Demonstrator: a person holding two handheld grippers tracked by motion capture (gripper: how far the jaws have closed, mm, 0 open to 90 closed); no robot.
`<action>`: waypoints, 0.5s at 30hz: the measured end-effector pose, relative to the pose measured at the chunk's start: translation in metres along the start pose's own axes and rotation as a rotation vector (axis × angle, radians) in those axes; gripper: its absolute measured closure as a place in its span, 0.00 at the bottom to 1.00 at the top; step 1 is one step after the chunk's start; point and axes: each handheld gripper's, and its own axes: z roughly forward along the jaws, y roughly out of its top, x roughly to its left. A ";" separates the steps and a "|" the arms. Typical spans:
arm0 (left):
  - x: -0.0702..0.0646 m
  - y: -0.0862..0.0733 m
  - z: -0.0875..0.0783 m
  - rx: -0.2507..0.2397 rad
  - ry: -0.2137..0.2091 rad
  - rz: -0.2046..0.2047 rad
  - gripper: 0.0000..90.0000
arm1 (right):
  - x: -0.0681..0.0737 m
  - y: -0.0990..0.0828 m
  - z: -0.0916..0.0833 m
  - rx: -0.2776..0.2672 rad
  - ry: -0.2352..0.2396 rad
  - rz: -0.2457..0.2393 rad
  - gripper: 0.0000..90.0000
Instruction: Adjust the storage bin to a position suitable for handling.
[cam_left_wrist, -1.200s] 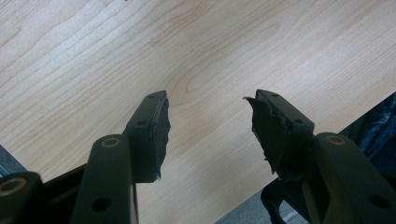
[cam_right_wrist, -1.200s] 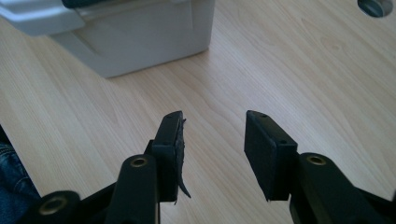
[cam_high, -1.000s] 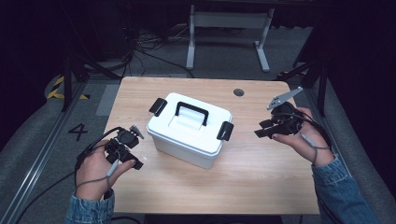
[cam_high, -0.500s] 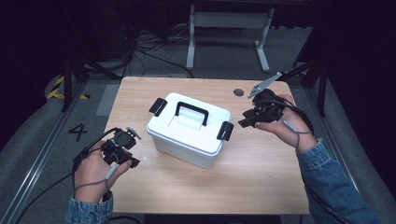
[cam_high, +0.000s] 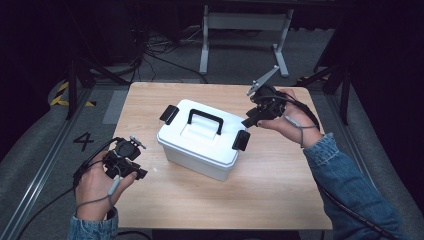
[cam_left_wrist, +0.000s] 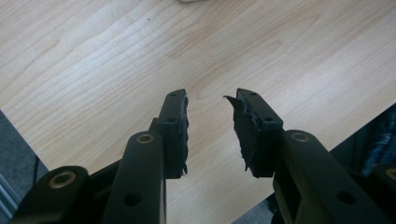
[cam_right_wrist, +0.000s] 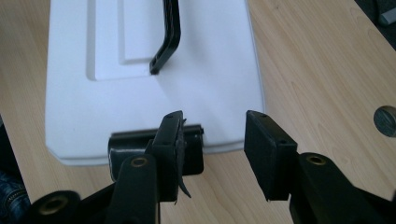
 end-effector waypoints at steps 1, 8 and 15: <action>0.001 0.000 0.001 0.001 0.001 -0.007 0.69 | -0.001 0.006 0.002 -0.013 0.007 -0.002 0.64; 0.002 0.000 0.001 -0.007 0.022 -0.008 0.68 | 0.000 0.021 0.018 -0.019 0.042 -0.018 0.64; 0.002 0.001 0.003 -0.023 0.036 0.010 0.64 | 0.008 0.043 0.040 -0.015 0.107 -0.035 0.64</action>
